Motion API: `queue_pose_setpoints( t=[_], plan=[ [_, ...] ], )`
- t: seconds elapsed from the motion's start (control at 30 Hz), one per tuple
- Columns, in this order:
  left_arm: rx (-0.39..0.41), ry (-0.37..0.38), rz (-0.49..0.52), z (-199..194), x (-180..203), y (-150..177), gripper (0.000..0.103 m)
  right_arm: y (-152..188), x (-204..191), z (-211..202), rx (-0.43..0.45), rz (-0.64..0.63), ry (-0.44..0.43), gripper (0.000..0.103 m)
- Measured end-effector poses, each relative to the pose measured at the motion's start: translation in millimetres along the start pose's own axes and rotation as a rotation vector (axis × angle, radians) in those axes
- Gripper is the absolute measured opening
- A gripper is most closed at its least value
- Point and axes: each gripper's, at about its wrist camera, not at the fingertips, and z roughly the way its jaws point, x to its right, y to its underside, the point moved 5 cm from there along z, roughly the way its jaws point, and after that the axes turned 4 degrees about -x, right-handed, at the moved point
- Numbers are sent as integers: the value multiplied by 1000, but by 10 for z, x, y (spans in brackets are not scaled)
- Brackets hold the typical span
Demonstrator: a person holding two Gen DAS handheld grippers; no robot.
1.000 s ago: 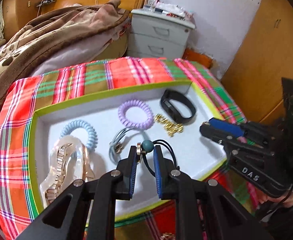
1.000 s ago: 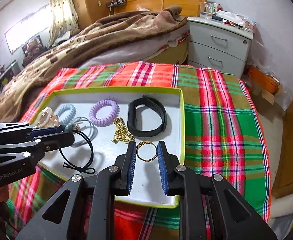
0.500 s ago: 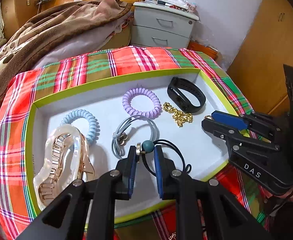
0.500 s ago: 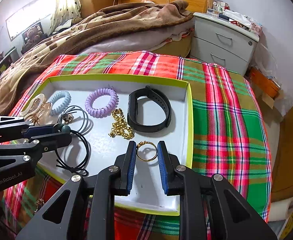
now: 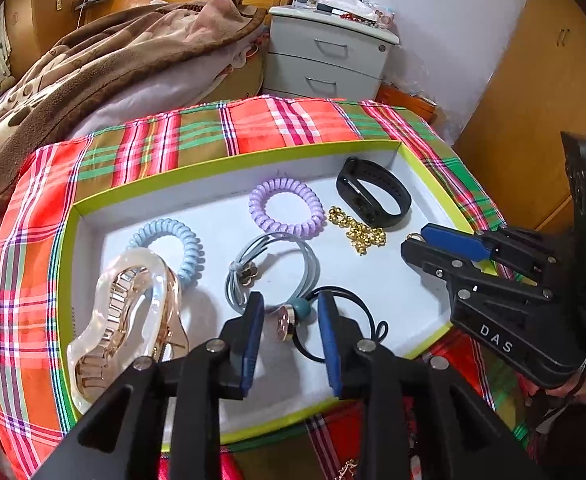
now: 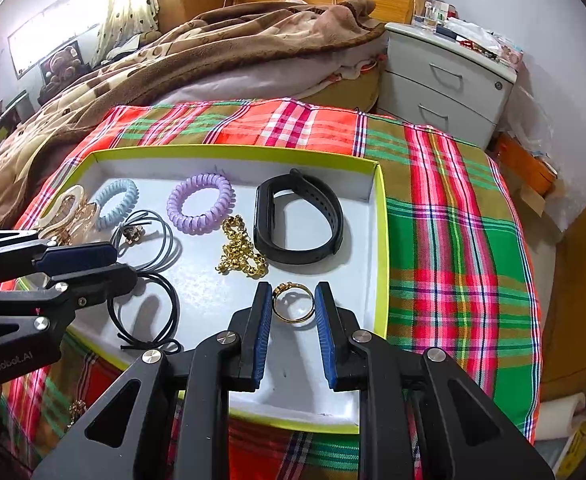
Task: Organize jewelry
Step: 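Carry the hair tie and ring into the yellow box and open both tools, then reach the left tool to the rhinestone chain while the right tool grasps the beaded bracelet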
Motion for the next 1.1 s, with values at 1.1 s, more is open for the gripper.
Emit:
queue_pose_setpoints(
  t=[1.1],
  plan=[
    [86,65,-19,-711,82,686,42,542,-27,-853,148,114,-57,36]
  ],
)
